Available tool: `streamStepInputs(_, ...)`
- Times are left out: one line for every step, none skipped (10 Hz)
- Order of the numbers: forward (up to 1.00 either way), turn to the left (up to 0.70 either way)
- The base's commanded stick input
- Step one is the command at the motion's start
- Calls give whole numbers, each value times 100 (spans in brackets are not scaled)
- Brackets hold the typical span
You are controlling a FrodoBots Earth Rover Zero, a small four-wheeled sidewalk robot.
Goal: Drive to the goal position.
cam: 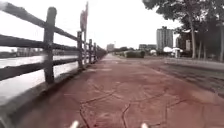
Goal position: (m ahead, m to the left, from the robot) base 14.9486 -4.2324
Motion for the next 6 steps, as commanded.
streamStepInputs(70,0)
streamStepInputs(70,0)
streamStepInputs(70,0)
streamStepInputs(70,0)
streamStepInputs(70,0)
streamStepInputs(70,0)
